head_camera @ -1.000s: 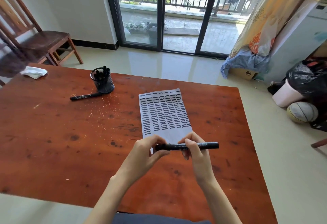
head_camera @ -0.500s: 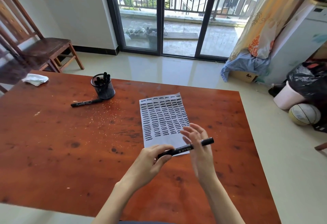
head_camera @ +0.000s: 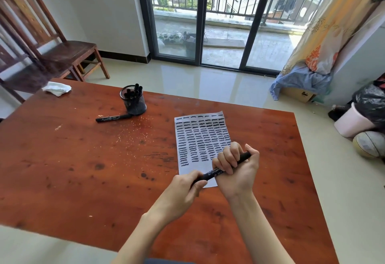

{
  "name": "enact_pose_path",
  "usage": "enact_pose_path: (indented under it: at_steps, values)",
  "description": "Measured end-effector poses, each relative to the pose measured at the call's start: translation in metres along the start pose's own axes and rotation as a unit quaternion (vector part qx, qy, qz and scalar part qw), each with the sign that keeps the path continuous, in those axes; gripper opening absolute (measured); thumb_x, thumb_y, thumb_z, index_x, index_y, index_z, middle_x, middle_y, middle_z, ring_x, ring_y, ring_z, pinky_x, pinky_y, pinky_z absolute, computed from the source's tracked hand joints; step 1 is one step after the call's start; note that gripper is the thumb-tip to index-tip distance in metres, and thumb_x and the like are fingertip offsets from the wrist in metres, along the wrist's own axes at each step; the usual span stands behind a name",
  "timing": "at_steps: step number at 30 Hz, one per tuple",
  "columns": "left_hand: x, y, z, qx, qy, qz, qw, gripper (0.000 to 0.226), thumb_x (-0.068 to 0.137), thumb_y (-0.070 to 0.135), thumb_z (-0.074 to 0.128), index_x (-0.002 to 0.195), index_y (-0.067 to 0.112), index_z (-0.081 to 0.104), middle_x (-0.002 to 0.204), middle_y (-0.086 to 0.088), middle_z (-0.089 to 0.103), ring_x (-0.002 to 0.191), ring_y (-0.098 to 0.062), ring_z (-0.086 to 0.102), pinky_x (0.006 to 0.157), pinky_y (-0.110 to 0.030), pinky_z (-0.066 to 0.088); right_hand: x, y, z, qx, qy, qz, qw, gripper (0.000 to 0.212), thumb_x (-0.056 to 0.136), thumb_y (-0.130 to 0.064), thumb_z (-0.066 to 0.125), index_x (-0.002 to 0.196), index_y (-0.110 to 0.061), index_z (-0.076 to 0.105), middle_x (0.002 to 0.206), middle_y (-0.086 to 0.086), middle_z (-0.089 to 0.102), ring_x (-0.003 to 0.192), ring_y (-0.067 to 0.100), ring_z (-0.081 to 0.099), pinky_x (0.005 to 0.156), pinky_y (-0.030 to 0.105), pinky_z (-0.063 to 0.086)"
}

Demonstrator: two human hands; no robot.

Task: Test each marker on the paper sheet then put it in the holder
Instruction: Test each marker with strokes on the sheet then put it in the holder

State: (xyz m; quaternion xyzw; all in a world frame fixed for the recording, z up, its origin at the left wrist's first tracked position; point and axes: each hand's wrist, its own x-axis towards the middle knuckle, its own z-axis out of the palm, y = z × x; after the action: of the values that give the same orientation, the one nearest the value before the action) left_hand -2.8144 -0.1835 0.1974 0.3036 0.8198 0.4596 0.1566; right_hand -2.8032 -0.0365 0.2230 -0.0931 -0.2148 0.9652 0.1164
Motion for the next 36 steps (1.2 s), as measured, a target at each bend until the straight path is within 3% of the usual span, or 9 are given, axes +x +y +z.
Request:
enact_pose_path:
  at_steps: [4,8,16,21,23,25,28,31,36]
  values:
    - [-0.004,-0.010,-0.011,-0.008,0.022,-0.023,0.999,0.016,0.095,0.027,0.042,0.081,0.021,0.048,0.059,0.009,0.040,0.053,-0.009,0.032,0.053,-0.025,0.027,0.006,0.022,0.011,-0.038,-0.025,-0.010,0.999,0.035,0.059,-0.040,0.061,0.047,-0.019,0.036,0.038,-0.008,0.029,0.032,0.006,0.019,0.037,0.021,0.027]
    - [-0.005,-0.012,-0.033,-0.051,0.005,-0.030,0.998,0.018,0.087,0.032,0.041,0.076,0.020,0.048,0.058,0.011,0.042,0.052,-0.005,0.035,0.052,-0.019,0.027,0.008,0.034,0.023,-0.063,-0.044,0.003,0.997,0.039,0.054,-0.043,0.064,0.045,-0.020,0.035,0.042,-0.007,0.017,0.037,0.011,0.011,0.039,0.022,0.023]
    - [-0.015,-0.025,-0.058,-0.313,-0.075,-0.076,0.944,0.021,0.088,0.026,0.043,0.078,0.008,0.049,0.057,0.001,0.029,0.045,-0.005,0.024,0.043,-0.013,0.023,0.018,0.049,0.038,-0.081,-0.161,0.072,0.981,0.041,0.067,-0.041,0.055,0.049,-0.019,0.025,0.041,-0.006,0.017,0.036,0.012,0.012,0.041,0.018,0.025]
    - [-0.011,-0.054,-0.051,-0.273,-0.003,-0.141,0.951,0.021,0.096,0.023,0.045,0.081,0.012,0.054,0.059,0.000,0.042,0.044,-0.004,0.034,0.042,-0.014,0.028,0.040,0.079,0.029,-0.200,-0.051,0.038,0.978,0.048,0.084,-0.049,0.039,0.048,-0.018,0.036,0.042,-0.006,0.033,0.036,0.010,0.030,0.043,0.021,0.035]
    - [-0.010,-0.073,-0.052,-0.195,0.031,-0.162,0.967,0.017,0.095,0.023,0.047,0.082,0.018,0.058,0.063,0.004,0.051,0.045,-0.001,0.040,0.047,-0.014,0.032,0.051,0.090,0.018,-0.321,-0.018,0.009,0.947,0.054,0.078,-0.068,0.046,0.057,-0.019,0.050,0.052,-0.006,0.050,0.050,0.012,0.049,0.055,0.021,0.045]
    - [-0.009,-0.092,-0.061,-0.140,0.080,-0.171,0.972,0.010,0.090,0.028,0.056,0.085,0.023,0.062,0.068,0.009,0.057,0.054,0.002,0.047,0.054,-0.013,0.035,0.057,0.093,0.007,-0.488,-0.016,-0.035,0.872,0.059,0.075,-0.075,0.043,0.068,-0.018,0.056,0.059,-0.009,0.053,0.058,0.008,0.051,0.059,0.020,0.044]
    - [-0.008,-0.114,-0.080,-0.061,0.140,-0.175,0.973,0.010,0.085,0.024,0.064,0.094,0.021,0.067,0.077,0.009,0.057,0.066,-0.002,0.049,0.062,-0.010,0.036,0.060,0.096,-0.002,-0.622,-0.031,-0.056,0.781,0.040,0.094,-0.045,0.044,0.076,-0.012,0.058,0.056,-0.004,0.043,0.052,0.009,0.039,0.052,0.029,0.033]
    - [-0.002,-0.127,-0.097,-0.011,0.187,-0.168,0.968,0.016,0.082,0.016,0.067,0.098,0.015,0.068,0.082,0.010,0.054,0.076,-0.004,0.051,0.071,-0.001,0.034,0.063,0.106,-0.004,-0.652,-0.042,-0.014,0.757,0.019,0.095,-0.019,0.051,0.079,-0.018,0.060,0.056,-0.001,0.050,0.052,0.014,0.044,0.053,0.038,0.040]
    - [0.025,-0.161,-0.122,-0.014,0.205,-0.210,0.956,0.048,0.086,0.018,0.063,0.131,0.015,0.046,0.112,-0.003,0.054,0.101,-0.014,0.052,0.095,-0.026,0.042,0.084,0.132,0.007,-0.714,-0.051,-0.025,0.698,0.010,0.092,-0.012,0.056,0.089,-0.019,0.064,0.060,0.001,0.059,0.048,0.008,0.045,0.046,0.018,0.034]
